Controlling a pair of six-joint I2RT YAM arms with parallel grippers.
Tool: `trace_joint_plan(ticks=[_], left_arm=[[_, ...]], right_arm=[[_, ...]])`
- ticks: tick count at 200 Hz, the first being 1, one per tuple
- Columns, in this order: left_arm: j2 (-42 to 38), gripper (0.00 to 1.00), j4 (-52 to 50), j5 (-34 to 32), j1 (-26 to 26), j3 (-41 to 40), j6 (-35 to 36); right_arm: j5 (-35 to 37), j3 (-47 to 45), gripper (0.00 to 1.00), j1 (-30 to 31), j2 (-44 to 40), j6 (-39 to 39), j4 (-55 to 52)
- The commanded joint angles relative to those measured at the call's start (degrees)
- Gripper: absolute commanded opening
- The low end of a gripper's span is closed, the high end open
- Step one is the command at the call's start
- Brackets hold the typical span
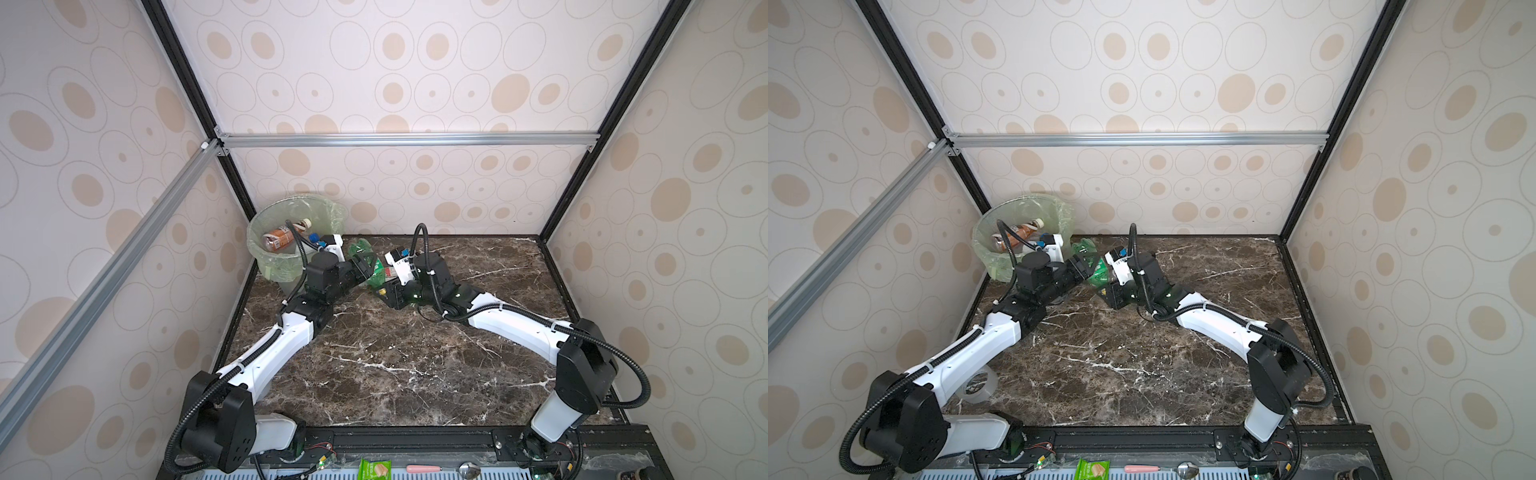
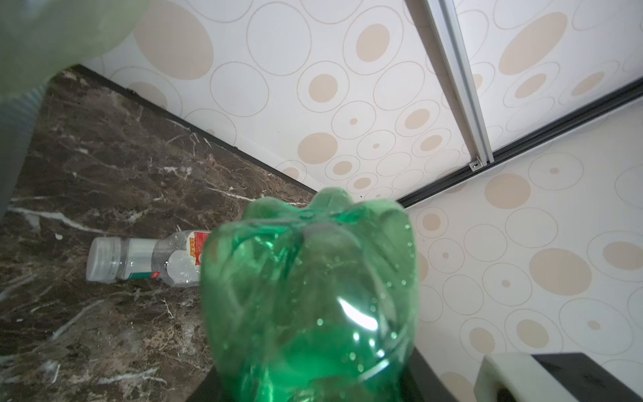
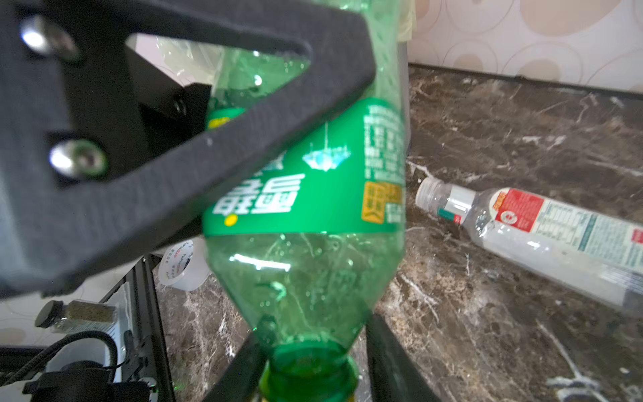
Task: Throw the plastic bottles in the bin
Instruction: Throw the plastic bottle into the trash bin.
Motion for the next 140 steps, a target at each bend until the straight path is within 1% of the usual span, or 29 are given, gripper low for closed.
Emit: trace_joint_plan(ticks=[1, 10, 23, 34, 62, 85, 107, 140], left_arm=[[1.03, 0.52, -7.41, -3.20, 0.02, 9.15, 8.38], [2.05, 0.52, -10.79, -4.19, 0.12, 12.33, 10.87], [3.16, 0.52, -14.98, -6.18, 0.30, 16.67, 14.16], [4.09, 0.53, -17.91, -7.39, 0.65, 19.89, 16.52], [6.48, 0.52, -23.79, -9.20, 2.18, 27.38, 20.89], [8.85, 0.52, -28.89, -10.45, 3.66, 35.01, 24.10], [10.53, 0.52, -33.20, -14.05, 5.22, 43.02, 27.47], [13.54, 0.53, -39.67, -21.77, 7.20, 59.61, 34.54]], right_arm=[[2.52, -1.16, 0.50, -0.08, -3.44, -1.21, -2.29], [3.08, -1.33, 0.54, -0.27, -4.24, -1.52, -2.69], [3.92, -1.66, 0.62, -0.60, -5.54, -1.88, -3.05], [4.47, -1.86, 0.66, -0.93, -6.71, -2.12, -3.24], [6.35, -1.35, 0.79, -1.29, -9.32, -3.47, -4.05], [7.26, 0.97, 0.90, -1.24, -10.43, -4.75, -5.33], [7.14, 3.70, 1.00, -1.31, -10.67, -5.23, -6.45], [5.79, 7.18, 0.99, -1.14, -10.87, -4.83, -6.17]])
